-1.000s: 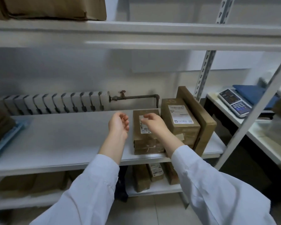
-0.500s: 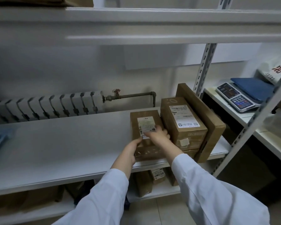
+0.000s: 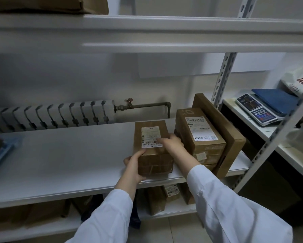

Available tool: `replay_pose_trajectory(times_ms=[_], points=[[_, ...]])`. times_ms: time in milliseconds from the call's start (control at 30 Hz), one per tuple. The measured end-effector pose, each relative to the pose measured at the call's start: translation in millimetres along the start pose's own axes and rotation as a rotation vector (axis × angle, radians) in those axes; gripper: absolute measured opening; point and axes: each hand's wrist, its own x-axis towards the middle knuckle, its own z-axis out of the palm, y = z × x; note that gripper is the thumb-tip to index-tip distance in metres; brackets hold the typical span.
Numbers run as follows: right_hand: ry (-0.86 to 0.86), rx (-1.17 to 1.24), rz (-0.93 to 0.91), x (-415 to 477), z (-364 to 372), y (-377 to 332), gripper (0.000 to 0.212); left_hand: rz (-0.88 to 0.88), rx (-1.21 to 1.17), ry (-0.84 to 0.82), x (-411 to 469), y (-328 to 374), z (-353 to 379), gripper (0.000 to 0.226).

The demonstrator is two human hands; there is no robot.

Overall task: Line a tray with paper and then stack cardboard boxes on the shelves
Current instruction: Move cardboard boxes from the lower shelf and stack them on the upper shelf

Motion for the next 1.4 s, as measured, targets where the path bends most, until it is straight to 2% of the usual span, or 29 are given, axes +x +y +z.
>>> replay_pose_trajectory(times_ms=[167, 300, 333, 433, 500, 567, 600, 767, 900, 1000, 1100, 1200, 1300, 1400], points=[[-0.006, 0.215, -0.108, -13, -15, -14, 0.06, 0.119, -0.163, 0.005, -15, 17, 2, 0.07], [-0.011, 0.401, -0.161, -25, -29, -31, 0.07, 0.156, -0.198, -0.072, -37, 36, 5, 0.086], [-0.01, 0.419, -0.179, -30, -34, -37, 0.069, 0.167, -0.192, -0.081, -47, 42, 5, 0.082], [-0.001, 0.431, -0.239, -40, -48, -52, 0.07, 0.21, -0.143, -0.091, -64, 56, -1, 0.043], [0.037, 0.396, -0.278, -49, -58, -64, 0.084, 0.199, -0.121, -0.084, -74, 66, -7, 0.034], [0.082, 0.359, -0.279, -53, -68, -72, 0.104, 0.185, -0.107, -0.049, -84, 74, -14, 0.038], [0.101, 0.327, -0.278, -58, -73, -77, 0.107, 0.177, -0.096, -0.037, -89, 77, -18, 0.042], [0.11, 0.249, -0.312, -79, -95, -84, 0.099, 0.165, -0.031, -0.024, -121, 84, -27, 0.08], [0.174, 0.217, -0.406, -97, -107, -82, 0.085, 0.241, 0.045, -0.087, -149, 89, -30, 0.105], [0.278, 0.117, -0.463, -112, -114, -88, 0.077, 0.327, 0.087, -0.159, -172, 95, -34, 0.094], [0.337, 0.058, -0.52, -128, -118, -93, 0.073, 0.431, 0.116, -0.183, -187, 103, -42, 0.101], [0.378, -0.001, -0.574, -142, -124, -102, 0.067, 0.466, 0.155, -0.085, -194, 114, -49, 0.118], [0.376, -0.026, -0.594, -155, -131, -116, 0.064, 0.512, 0.277, -0.016, -210, 127, -49, 0.111], [0.389, -0.056, -0.552, -163, -136, -129, 0.069, 0.538, 0.405, -0.035, -225, 133, -49, 0.108]])
